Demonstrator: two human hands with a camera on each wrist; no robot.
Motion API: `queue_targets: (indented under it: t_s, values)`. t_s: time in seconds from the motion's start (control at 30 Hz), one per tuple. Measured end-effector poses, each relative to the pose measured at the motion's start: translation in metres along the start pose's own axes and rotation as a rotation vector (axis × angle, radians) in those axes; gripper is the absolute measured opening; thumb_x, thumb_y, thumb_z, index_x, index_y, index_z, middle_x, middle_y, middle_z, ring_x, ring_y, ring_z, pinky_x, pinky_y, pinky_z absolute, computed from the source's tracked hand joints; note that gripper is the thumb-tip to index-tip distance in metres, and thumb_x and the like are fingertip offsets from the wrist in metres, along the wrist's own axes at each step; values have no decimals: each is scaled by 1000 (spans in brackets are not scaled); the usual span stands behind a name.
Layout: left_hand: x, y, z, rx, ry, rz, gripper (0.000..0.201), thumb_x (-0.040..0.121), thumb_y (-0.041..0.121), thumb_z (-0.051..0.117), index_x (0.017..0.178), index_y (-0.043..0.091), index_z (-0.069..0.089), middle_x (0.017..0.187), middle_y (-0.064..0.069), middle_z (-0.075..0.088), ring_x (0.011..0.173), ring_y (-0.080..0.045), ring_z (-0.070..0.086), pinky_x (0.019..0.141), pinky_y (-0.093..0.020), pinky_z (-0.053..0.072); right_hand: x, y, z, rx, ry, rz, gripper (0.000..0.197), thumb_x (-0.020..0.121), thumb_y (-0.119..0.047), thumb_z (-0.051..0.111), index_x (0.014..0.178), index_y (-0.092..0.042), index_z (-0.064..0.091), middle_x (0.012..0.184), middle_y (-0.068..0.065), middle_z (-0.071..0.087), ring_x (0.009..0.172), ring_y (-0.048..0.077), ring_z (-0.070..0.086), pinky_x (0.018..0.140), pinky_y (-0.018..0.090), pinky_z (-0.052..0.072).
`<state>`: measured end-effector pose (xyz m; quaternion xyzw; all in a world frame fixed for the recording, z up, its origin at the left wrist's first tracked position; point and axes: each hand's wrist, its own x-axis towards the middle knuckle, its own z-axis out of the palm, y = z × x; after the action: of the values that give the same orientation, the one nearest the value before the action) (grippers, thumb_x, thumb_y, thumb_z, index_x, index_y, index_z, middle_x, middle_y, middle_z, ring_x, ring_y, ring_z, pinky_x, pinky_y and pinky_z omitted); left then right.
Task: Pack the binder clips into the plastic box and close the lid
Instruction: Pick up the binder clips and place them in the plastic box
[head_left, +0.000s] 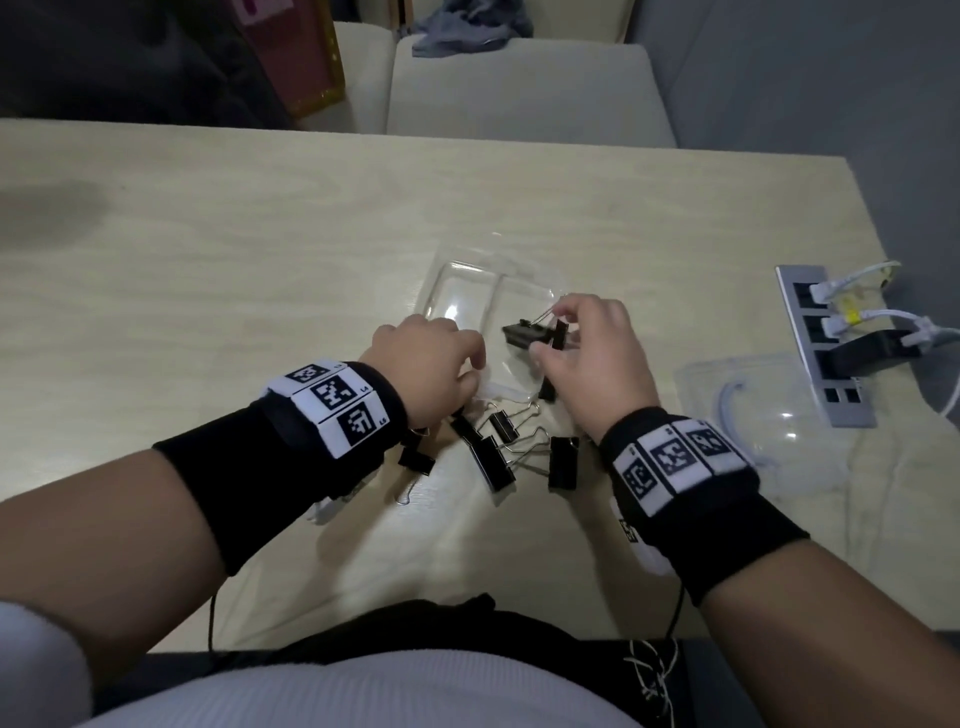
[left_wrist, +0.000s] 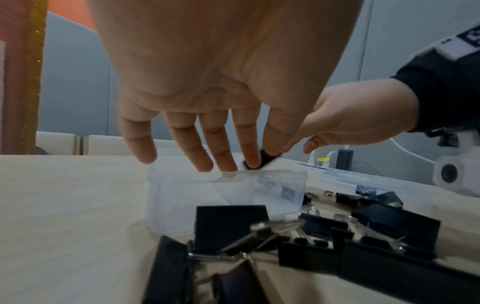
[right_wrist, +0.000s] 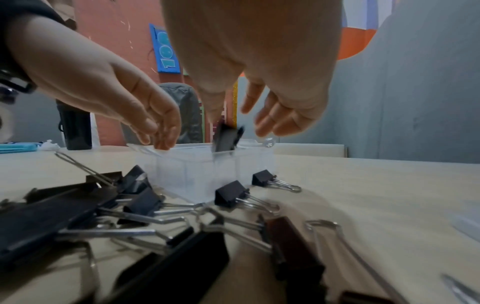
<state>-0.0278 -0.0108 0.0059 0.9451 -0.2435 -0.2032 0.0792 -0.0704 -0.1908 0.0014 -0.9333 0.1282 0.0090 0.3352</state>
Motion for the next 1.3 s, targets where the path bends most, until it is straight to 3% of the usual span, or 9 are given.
queue_targets:
  t_s: [0.07, 0.17, 0.33, 0.47, 0.63, 0.83, 0.97, 1.17, 1.3]
  values:
    - [-2, 2, 2, 29, 44, 15, 26, 88, 38, 47, 110, 30, 59, 110, 2, 58, 106, -25, 51, 86, -40, 39, -5, 0, 3, -41, -33, -13, 40, 83, -31, 66, 120, -24, 52, 123, 0, 48, 108, 19, 54, 97, 41, 46]
    - [-10, 5, 5, 50, 72, 97, 25, 88, 37, 49, 107, 26, 59, 105, 0, 57, 101, -26, 54, 81, -37, 43, -26, 7, 0, -174, -63, -8, 29, 84, -31, 63, 110, -19, 54, 114, 2, 48, 96, 23, 56, 84, 41, 51]
    - [-32, 19, 18, 210, -109, 307, 32, 87, 37, 50, 115, 22, 53, 107, -3, 59, 95, -29, 60, 70, -34, 42, -66, 21, 2, -523, -499, 115, 52, 78, -43, 71, 116, -23, 42, 121, 5, 45, 95, 28, 61, 77, 42, 54]
    - [-38, 32, 34, 346, -190, 397, 31, 88, 31, 47, 116, 19, 49, 109, -8, 58, 92, -34, 61, 69, -38, 43, -72, 24, 10, -510, -414, 69, 40, 83, -25, 67, 113, -20, 41, 119, 10, 47, 93, 31, 61, 73, 43, 53]
    - [-30, 42, 37, 379, -131, 361, 27, 93, 17, 42, 118, 16, 48, 112, -11, 53, 92, -33, 59, 65, -38, 36, -68, 23, 5, -395, -394, 160, 44, 78, -24, 72, 113, -18, 45, 109, 7, 49, 95, 30, 59, 81, 45, 54]
    - [-30, 45, 37, 386, -106, 368, 29, 93, 11, 38, 120, 13, 50, 119, -8, 54, 109, -32, 49, 83, -41, 40, -60, 25, -23, -305, -365, 292, 49, 72, -32, 78, 109, -18, 49, 109, 3, 42, 86, 21, 52, 76, 33, 48]
    - [-30, 44, 38, 427, -150, 412, 37, 93, 13, 42, 130, 16, 44, 118, -4, 59, 110, -30, 48, 91, -43, 35, -45, 27, -38, -197, -369, 293, 40, 69, -34, 80, 96, -20, 52, 100, 2, 57, 83, 16, 55, 62, 26, 42]
    - [-28, 38, 31, 338, -119, 432, 31, 95, 19, 39, 124, 23, 45, 117, -2, 56, 111, -28, 45, 90, -41, 34, -23, 21, -50, 13, -290, 263, 38, 66, -39, 83, 90, -26, 56, 105, 3, 58, 86, 18, 60, 66, 29, 44]
    - [-22, 24, 18, 124, -157, 450, 33, 90, 35, 48, 123, 32, 51, 117, 6, 59, 110, -23, 52, 91, -39, 43, -5, 15, -66, -12, -324, 242, 39, 65, -39, 84, 91, -25, 60, 104, 4, 61, 81, 18, 61, 57, 26, 41]
